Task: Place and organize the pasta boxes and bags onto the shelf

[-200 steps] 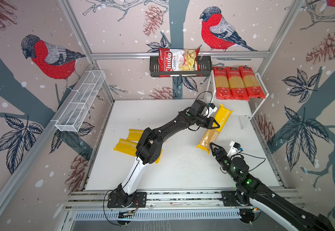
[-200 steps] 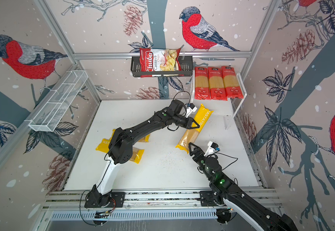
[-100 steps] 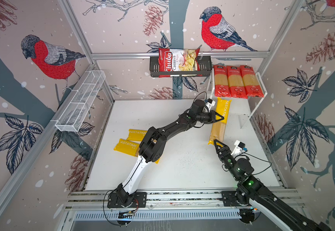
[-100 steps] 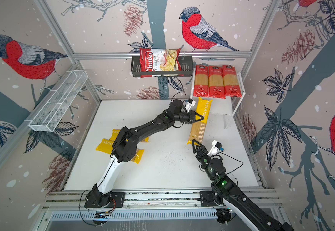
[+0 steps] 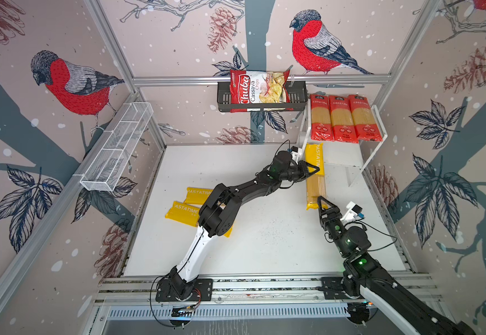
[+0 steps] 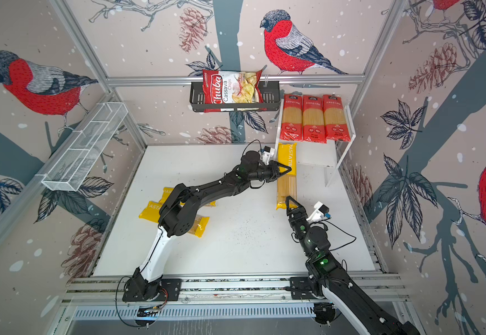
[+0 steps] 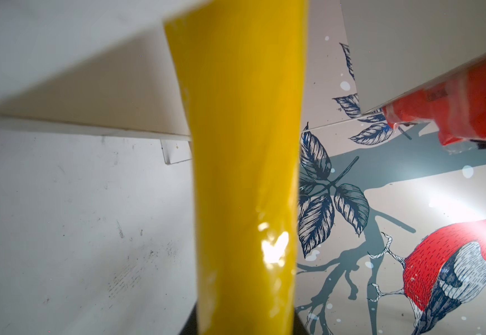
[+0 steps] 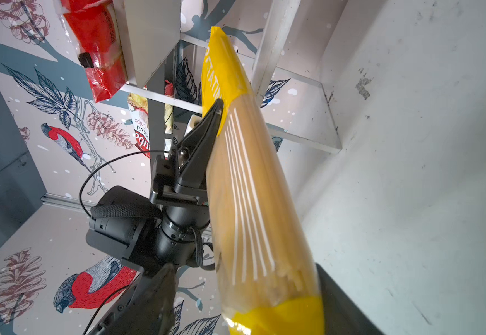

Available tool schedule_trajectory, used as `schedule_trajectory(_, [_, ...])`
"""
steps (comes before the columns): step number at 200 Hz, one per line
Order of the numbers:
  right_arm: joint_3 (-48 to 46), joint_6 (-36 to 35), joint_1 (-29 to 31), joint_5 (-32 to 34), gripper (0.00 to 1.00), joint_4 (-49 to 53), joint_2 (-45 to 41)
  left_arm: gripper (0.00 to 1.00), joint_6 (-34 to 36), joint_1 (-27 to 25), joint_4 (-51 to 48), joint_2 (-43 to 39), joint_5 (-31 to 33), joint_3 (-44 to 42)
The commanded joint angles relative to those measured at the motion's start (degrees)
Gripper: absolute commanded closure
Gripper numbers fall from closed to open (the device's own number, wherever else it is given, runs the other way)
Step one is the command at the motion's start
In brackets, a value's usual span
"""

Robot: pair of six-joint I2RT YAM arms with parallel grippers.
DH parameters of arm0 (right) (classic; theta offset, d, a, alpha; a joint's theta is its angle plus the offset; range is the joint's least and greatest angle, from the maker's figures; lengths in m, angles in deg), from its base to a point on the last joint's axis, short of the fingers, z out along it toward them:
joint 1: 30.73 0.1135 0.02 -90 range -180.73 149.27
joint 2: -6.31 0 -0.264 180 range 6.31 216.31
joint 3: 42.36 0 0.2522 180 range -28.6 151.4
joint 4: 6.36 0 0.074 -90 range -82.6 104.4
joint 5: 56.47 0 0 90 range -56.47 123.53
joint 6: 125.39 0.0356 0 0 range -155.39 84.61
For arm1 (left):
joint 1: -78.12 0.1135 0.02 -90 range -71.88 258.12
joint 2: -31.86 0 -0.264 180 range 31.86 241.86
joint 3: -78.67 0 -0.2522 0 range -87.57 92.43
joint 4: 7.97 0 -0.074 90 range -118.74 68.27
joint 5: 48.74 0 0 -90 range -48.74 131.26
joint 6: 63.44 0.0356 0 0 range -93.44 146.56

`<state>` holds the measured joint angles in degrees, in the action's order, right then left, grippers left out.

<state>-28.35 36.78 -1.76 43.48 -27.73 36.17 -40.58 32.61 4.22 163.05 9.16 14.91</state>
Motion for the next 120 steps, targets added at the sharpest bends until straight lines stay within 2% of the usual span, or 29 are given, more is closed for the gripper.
schedule_trajectory(1, [-3.36, 0.58, -0.15, -0.46, 0.28, -5.6, 1.81, 0.94, -3.25, 0.14, 13.36, -1.65, 1.76, -1.59])
schedule_trajectory(29, [-2.58, 2.61, -0.19, 0.83, 0.26, -0.61, 2.82, 0.94, -5.8, 0.07, 15.81, -2.57, 3.28, -3.17])
schedule_trajectory(57, [-2.81, 3.6, -0.19, 2.15, 0.24, -0.07, 3.49, 0.94, -6.66, -0.16, 16.3, -3.85, 5.37, -4.86])
schedule_trajectory(91, [-2.63, 3.69, -0.52, 2.17, 0.24, -5.71, 8.09, 0.93, -8.09, -0.95, 16.81, -4.2, 7.14, -5.42])
schedule_trajectory(120, [-1.49, 3.7, -0.8, 2.76, 0.29, -12.78, 13.41, 0.92, -8.53, -2.34, 17.77, -4.41, 8.77, -6.47])
